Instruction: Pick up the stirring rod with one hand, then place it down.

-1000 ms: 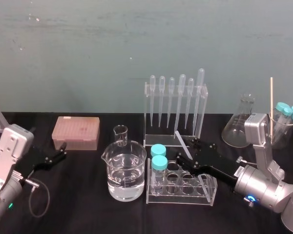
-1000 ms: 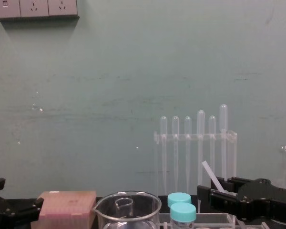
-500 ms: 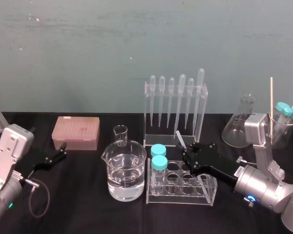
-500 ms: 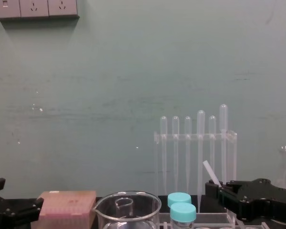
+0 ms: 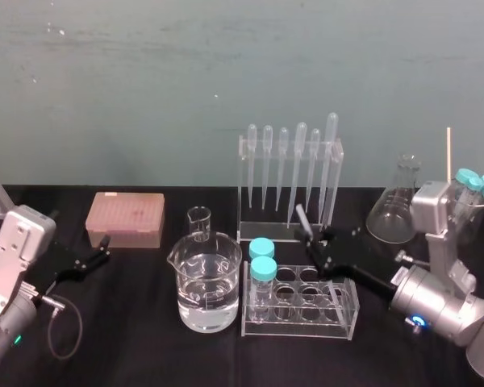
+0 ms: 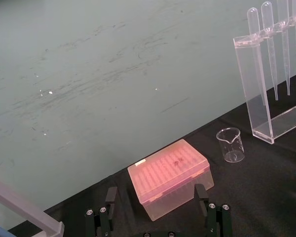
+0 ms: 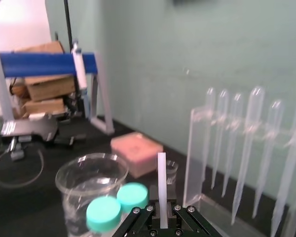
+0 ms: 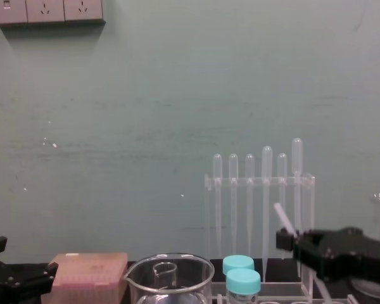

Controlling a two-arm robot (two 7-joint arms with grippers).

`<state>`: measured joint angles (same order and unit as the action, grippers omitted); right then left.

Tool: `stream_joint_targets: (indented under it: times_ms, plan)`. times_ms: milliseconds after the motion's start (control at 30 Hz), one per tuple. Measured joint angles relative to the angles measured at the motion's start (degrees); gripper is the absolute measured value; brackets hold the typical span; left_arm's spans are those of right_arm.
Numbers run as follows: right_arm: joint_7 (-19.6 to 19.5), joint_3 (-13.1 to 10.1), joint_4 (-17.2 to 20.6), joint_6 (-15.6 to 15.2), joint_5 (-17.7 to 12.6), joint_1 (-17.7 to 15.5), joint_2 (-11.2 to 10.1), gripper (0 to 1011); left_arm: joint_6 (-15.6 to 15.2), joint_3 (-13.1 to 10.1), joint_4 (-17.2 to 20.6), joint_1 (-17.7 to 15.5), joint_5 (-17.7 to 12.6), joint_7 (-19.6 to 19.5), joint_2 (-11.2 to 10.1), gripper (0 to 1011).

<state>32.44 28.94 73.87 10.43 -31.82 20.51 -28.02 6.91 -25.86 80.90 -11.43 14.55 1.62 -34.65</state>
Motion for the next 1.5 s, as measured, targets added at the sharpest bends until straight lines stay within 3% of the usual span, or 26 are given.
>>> stream_joint_targets:
  times_ms: [433,733,967,1500]
  plan:
    - [1.45,-5.24,1.22,12.08,0.89,2.16,2.93,67,0.00,0.00,0.00,0.00,0.00,0.00,0.00,1000]
    - [5.61,-8.23,0.34,21.04,-1.33,1.01,4.80,67,0.00,0.00,0.00,0.00,0.00,0.00,0.00,1000]
    - [9.67,-9.08,-2.29,20.96,-5.00,-0.30,5.24,67,0.00,0.00,0.00,0.00,0.00,0.00,0.00,1000]
    - [9.90,-9.68,-2.85,20.08,-5.03,-0.82,5.26,67,0.00,0.00,0.00,0.00,0.00,0.00,0.00,1000]
